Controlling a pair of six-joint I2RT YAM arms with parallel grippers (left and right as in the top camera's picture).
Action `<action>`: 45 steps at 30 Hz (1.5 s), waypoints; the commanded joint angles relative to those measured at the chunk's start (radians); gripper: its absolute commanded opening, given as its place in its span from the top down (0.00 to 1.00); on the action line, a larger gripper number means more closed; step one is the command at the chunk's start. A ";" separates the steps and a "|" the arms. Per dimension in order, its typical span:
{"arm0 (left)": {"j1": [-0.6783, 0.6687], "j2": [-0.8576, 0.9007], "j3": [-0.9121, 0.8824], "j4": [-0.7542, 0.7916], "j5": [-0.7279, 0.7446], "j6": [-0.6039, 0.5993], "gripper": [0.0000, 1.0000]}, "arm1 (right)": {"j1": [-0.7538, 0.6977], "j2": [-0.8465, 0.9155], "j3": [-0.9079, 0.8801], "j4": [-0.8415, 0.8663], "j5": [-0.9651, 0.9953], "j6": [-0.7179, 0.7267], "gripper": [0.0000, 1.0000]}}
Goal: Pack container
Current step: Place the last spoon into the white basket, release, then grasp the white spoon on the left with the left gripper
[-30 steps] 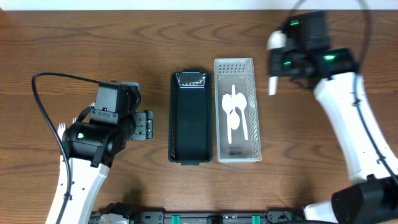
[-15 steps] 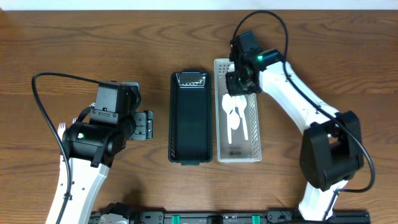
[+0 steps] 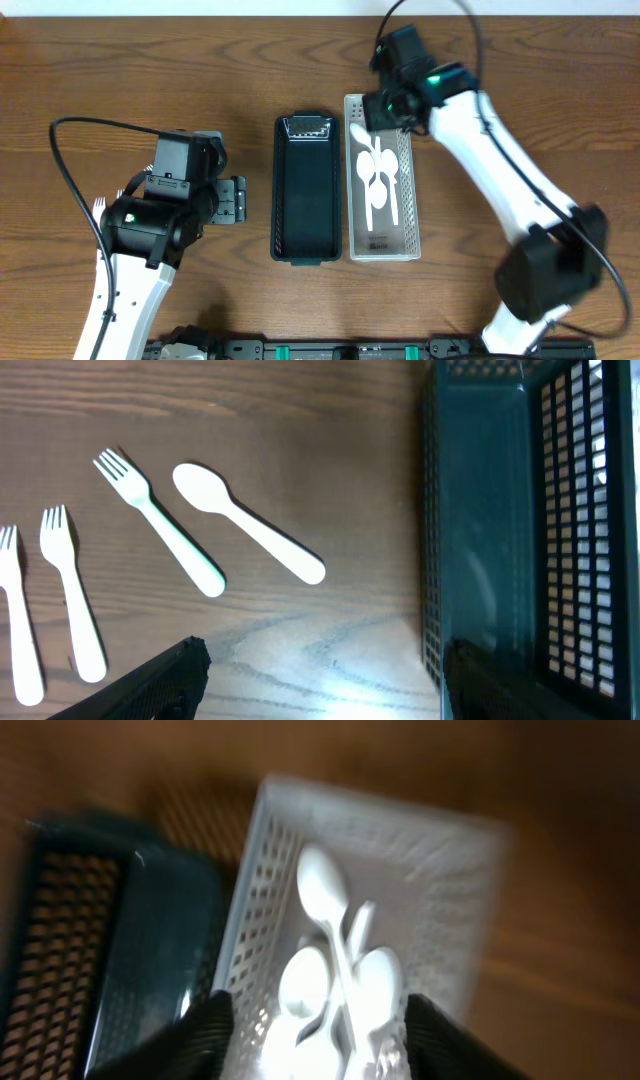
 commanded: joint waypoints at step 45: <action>0.265 0.770 0.011 0.325 0.051 -0.482 0.22 | -0.356 -0.177 0.048 -0.331 0.091 -0.018 0.31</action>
